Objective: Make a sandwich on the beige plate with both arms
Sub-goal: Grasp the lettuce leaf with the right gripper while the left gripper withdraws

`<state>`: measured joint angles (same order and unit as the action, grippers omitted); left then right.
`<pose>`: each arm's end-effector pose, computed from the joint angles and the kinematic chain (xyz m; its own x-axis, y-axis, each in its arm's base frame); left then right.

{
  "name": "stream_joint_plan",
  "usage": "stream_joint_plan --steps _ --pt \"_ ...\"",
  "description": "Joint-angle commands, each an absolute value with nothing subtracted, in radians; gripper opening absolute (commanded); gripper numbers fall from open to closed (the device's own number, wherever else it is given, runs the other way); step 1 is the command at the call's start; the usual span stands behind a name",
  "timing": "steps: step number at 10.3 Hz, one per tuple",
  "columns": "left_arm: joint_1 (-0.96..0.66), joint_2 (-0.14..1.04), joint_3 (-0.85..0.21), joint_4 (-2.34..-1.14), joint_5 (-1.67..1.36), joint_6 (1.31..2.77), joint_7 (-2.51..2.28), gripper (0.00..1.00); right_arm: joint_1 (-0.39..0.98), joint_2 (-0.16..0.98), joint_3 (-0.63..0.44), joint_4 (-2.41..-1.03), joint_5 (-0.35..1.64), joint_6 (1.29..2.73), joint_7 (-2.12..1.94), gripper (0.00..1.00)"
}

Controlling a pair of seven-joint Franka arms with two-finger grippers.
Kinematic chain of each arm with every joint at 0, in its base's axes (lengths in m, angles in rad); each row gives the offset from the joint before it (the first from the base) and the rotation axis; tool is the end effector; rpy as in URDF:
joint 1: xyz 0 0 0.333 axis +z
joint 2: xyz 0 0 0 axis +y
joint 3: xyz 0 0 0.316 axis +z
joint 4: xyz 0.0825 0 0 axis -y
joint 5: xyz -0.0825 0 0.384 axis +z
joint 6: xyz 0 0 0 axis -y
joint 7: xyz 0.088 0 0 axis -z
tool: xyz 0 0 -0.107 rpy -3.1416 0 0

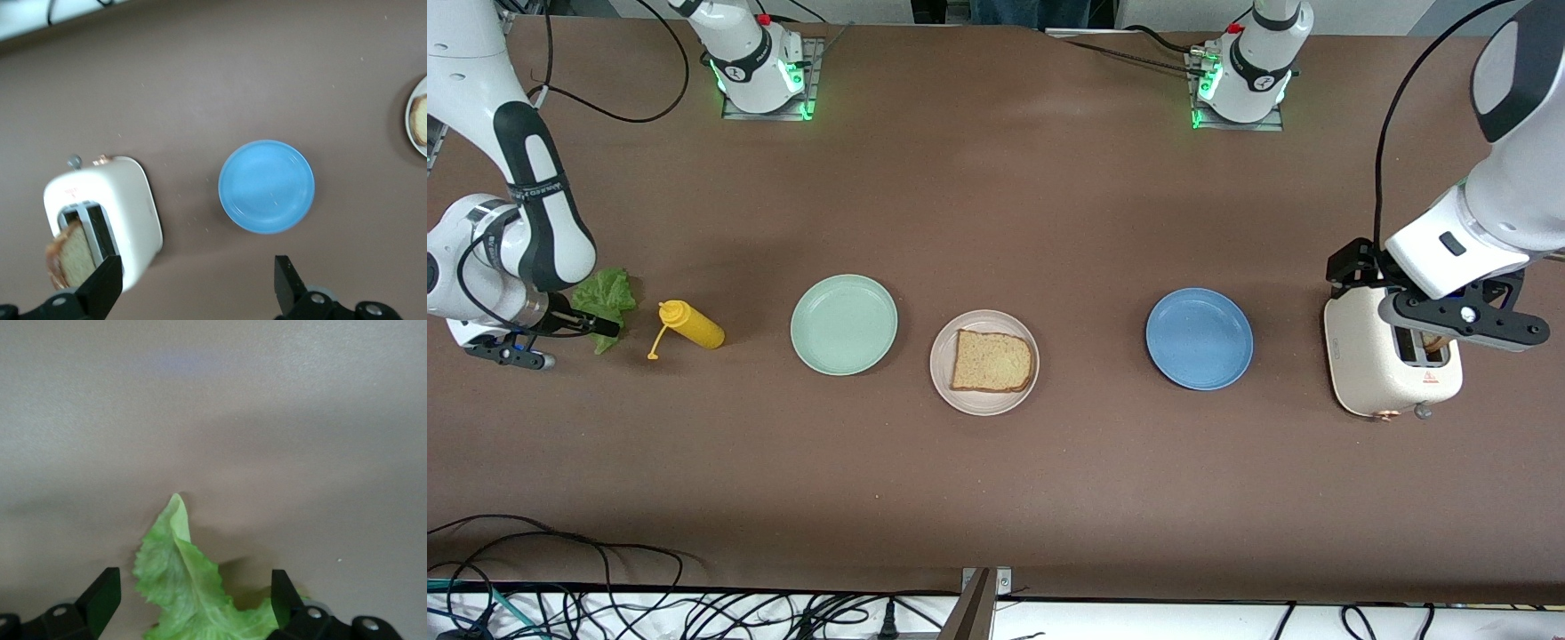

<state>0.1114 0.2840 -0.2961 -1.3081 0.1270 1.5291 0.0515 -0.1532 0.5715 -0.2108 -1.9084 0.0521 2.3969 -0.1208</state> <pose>0.6281 -0.0751 0.5815 0.9736 -0.2217 -0.0534 -0.2240 -0.9737 -0.0424 0.5829 -0.2166 0.1951 0.9642 -0.2534 -0.0779 -0.2481 -0.9661 0.0720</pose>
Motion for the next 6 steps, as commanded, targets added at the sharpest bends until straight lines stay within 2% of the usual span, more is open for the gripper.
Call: stream_joint_plan --steps 1,3,6 --pt "0.153 0.268 -0.305 -1.308 0.071 1.480 -0.103 1.00 -0.172 0.581 -0.206 -1.904 0.106 2.407 -0.121 1.00" --pt "0.152 0.262 -0.314 -1.316 0.054 1.454 -0.187 1.00 -0.189 0.583 -0.204 -1.898 0.106 2.405 -0.136 0.71" --pt "0.167 0.265 -0.313 -1.316 0.054 1.460 -0.094 1.00 -0.193 0.583 -0.204 -1.896 0.104 2.405 -0.158 0.07"
